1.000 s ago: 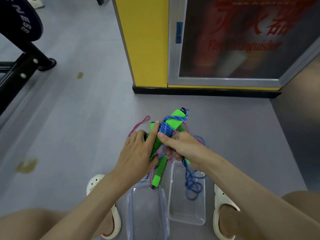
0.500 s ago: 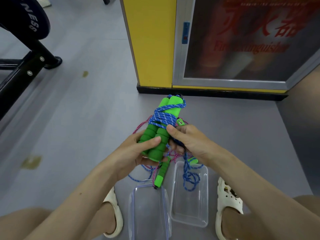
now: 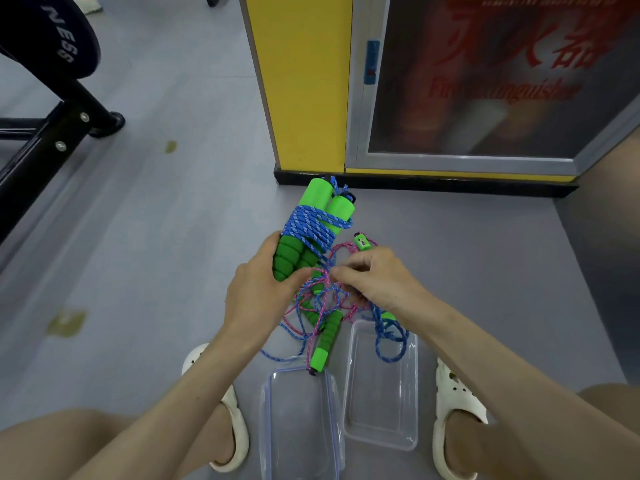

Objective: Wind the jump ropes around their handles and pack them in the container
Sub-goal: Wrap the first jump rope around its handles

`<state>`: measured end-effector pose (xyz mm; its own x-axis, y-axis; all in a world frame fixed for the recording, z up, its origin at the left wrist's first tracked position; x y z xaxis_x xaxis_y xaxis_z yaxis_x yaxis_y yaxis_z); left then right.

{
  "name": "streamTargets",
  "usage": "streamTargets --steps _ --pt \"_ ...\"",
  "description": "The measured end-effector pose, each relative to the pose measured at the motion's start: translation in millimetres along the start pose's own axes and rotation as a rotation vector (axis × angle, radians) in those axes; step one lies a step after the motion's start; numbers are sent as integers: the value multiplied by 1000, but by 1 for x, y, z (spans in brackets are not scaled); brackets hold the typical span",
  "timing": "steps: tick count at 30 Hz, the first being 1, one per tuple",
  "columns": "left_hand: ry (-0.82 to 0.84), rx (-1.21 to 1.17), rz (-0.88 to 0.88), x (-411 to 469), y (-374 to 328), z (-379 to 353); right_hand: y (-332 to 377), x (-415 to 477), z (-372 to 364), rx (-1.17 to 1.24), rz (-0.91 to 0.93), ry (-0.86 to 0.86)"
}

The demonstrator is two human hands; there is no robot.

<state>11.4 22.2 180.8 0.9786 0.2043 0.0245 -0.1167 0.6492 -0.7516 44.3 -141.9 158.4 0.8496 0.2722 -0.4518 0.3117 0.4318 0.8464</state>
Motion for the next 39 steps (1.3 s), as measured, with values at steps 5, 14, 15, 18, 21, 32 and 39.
streamTargets --steps 5,14,15,18,21,32,39 --pt "-54 358 -109 -7 -12 2 0 -2 -3 -44 -13 25" --pt "-119 475 -256 -9 -20 1 6 -7 -6 18 -13 64" --pt "-118 488 -269 -9 -20 1 6 -7 -6 44 -21 64" --pt "-99 585 -318 -7 -19 -3 6 -9 -5 82 -17 54" --pt "-124 749 -413 -10 -25 -8 6 -13 -9 89 -7 78" --pt "31 457 -552 -18 -18 -30 2 -11 -10 240 -38 84" --pt "286 19 -284 -20 -16 -38 -7 -1 10 248 -60 -71"
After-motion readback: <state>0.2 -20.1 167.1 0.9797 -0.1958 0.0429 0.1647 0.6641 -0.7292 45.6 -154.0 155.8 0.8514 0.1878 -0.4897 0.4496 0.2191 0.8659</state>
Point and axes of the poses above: each hand's wrist, its own x-axis towards the middle knuckle, its own z-axis out of the back of the hand, y = z × x, the point moved 7 cm from there along x, towards the middle knuckle, and after that the axes turned 4 degrees about -z, right-handed, at the moved point
